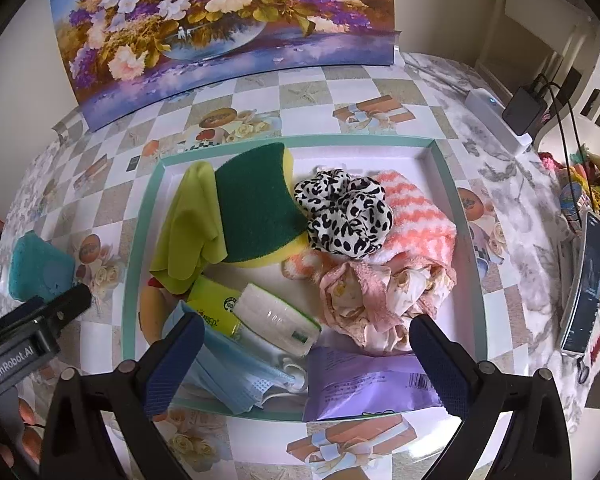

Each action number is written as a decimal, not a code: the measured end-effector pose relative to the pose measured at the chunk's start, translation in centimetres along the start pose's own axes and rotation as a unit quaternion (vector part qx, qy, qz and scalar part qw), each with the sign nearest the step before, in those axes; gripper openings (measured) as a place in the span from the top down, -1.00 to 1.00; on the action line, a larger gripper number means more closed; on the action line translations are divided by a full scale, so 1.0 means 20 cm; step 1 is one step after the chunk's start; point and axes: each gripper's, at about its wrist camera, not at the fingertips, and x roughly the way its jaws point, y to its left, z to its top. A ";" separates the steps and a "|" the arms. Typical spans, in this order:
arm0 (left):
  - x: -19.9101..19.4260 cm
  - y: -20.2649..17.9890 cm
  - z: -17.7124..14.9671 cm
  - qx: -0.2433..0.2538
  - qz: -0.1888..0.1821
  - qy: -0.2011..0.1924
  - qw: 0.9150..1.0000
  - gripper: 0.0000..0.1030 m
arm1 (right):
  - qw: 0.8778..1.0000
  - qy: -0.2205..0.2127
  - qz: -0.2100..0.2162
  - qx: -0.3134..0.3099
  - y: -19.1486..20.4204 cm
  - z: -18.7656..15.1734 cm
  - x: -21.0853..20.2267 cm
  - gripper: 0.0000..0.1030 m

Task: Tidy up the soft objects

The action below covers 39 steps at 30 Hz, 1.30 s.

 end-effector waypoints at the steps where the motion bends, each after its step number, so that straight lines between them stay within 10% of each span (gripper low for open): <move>1: -0.01 0.00 0.00 0.000 0.009 -0.005 1.000 -0.86 | 1.000 0.000 0.000 0.000 0.00 0.00 0.00 -1.00; 39: -0.16 0.34 -0.33 -0.038 0.052 0.023 0.998 -0.86 | 0.998 -0.007 -0.008 -0.059 0.25 -0.32 -0.15 -1.00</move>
